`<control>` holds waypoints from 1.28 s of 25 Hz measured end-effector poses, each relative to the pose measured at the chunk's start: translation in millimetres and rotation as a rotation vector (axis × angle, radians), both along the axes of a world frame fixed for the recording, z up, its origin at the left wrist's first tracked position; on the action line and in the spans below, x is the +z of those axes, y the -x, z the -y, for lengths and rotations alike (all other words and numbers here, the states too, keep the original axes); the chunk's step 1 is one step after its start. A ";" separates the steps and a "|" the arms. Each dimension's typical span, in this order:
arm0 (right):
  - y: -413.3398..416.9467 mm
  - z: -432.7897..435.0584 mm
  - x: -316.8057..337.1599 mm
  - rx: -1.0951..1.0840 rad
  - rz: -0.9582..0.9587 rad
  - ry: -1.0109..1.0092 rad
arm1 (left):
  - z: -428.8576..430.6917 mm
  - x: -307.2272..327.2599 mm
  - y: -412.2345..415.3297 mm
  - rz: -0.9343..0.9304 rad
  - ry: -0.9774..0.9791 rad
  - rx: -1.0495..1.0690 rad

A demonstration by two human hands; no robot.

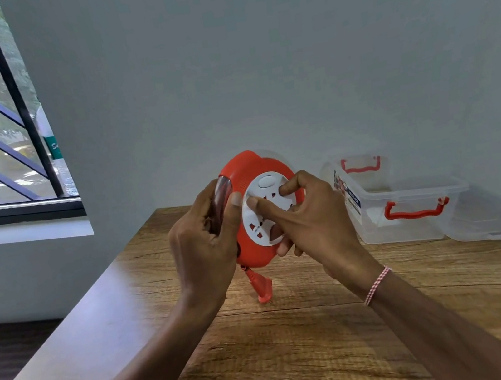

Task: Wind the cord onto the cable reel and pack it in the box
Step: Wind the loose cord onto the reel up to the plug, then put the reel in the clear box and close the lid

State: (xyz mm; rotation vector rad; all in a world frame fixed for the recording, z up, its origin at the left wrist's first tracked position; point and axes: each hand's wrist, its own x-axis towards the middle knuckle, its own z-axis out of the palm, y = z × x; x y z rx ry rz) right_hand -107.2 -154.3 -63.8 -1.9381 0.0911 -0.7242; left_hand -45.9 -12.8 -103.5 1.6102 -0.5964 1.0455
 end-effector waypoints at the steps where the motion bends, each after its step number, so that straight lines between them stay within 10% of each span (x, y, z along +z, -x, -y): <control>1: 0.2 0.3 -0.1 0.008 -0.003 -0.019 | 0.0 0.6 0.6 -0.004 0.000 -0.003; 13: -8.3 22.5 0.6 -0.168 0.231 0.303 | -4.3 5.2 -2.4 -0.243 0.139 -0.136; 32: -12.0 24.9 -9.2 0.170 0.043 -0.214 | -7.6 8.4 -1.8 -0.440 0.262 -0.272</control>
